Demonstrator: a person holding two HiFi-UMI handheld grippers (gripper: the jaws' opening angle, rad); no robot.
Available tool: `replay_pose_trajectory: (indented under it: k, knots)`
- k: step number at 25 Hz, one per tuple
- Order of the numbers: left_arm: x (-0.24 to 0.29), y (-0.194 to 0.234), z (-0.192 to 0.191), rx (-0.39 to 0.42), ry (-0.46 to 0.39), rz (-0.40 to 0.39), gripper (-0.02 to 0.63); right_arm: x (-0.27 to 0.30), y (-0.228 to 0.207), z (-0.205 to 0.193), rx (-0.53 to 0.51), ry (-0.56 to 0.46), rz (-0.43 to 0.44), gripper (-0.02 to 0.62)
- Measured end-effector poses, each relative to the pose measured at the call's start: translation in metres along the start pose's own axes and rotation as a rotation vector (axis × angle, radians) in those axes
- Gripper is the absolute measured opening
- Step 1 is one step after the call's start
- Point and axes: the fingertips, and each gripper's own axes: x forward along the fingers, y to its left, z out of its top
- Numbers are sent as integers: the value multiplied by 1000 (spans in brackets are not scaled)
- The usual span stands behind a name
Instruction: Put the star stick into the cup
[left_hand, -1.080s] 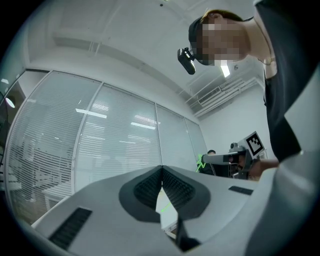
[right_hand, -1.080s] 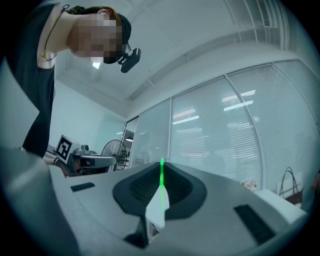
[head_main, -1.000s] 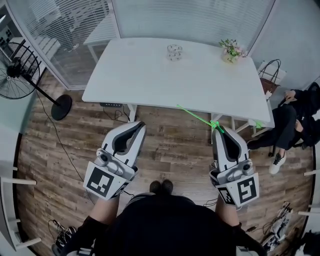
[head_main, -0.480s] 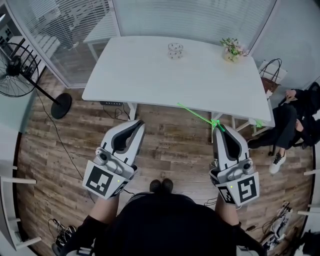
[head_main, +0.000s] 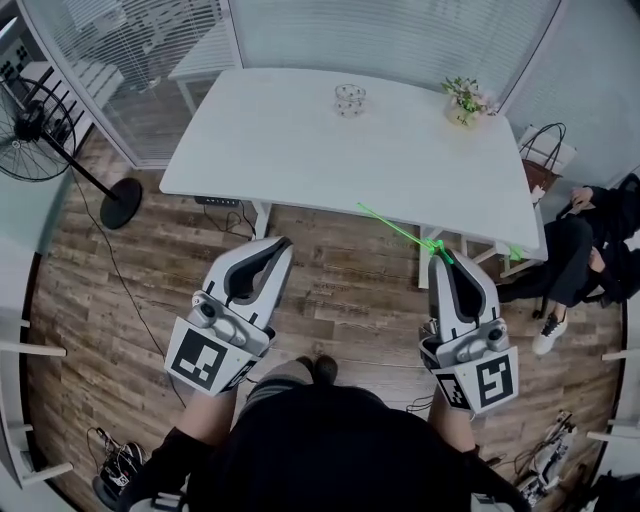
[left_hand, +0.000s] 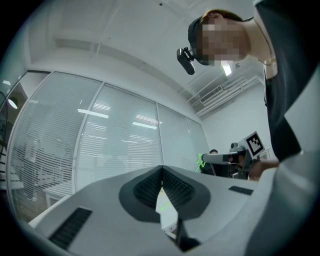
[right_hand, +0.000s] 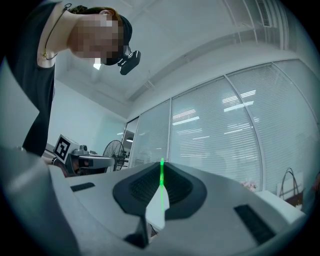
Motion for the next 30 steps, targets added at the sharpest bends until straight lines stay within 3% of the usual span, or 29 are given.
replay_pose_trajectory:
  k: [13, 30]
  knots:
    - [16, 16, -13, 35, 10, 31, 14, 21, -15, -14, -5, -7, 15, 21]
    - [102, 126, -48, 8, 0, 8, 14, 141, -71, -54, -12, 1, -23, 21]
